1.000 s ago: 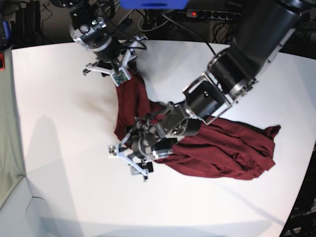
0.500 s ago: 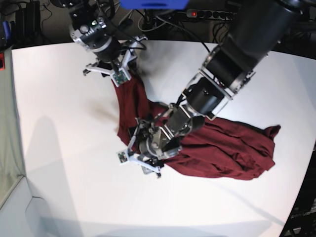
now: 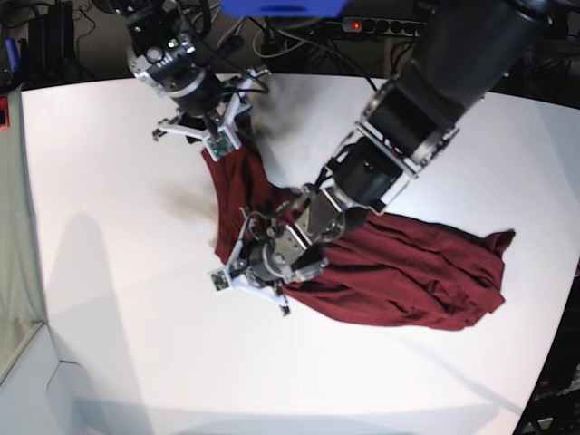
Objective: Layout the t-shirt on the table in an organized manner, then fold the t-shirt properly
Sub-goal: 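Reach the left gripper across the shirt and grasp its middle, then grasp a shirt edge with the right gripper beside the left gripper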
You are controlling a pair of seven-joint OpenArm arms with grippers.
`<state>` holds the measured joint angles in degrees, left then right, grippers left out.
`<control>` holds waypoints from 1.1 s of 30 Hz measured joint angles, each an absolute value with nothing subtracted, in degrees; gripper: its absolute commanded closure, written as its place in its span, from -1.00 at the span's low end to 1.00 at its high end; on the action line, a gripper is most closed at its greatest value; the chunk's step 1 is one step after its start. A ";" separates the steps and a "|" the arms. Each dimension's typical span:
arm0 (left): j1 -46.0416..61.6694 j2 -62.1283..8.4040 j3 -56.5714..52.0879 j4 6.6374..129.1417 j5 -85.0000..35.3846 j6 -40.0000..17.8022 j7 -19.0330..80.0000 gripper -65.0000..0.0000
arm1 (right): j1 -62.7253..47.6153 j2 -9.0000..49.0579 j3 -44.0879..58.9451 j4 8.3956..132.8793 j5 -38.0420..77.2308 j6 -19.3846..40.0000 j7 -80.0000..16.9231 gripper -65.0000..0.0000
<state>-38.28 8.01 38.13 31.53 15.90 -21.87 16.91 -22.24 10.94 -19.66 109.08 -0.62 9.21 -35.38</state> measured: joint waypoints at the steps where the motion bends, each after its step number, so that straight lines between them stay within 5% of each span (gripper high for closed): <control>1: -37.91 7.90 37.06 32.71 16.10 -22.00 18.11 0.99 | -22.28 10.94 -19.66 109.08 -0.62 9.21 -35.38 0.36; 9: -38.06 7.44 23.09 48.18 16.93 -22.26 19.35 0.99 | -21.87 10.90 -19.25 109.08 -0.54 9.26 -35.40 0.35; 23: -37.63 7.51 22.48 58.65 16.95 -22.37 19.90 0.99 | -16.75 7.38 -7.57 109.08 -0.10 9.23 -35.77 0.33; 29: -37.65 7.51 22.55 58.50 16.97 -22.37 19.51 0.99 | -8.49 3.16 0.08 107.35 -0.54 9.26 -35.48 -0.18; 33: -36.80 7.18 22.46 58.59 16.95 -22.31 19.44 0.99 | -2.33 2.22 2.61 99.98 -0.43 9.23 -35.62 -0.20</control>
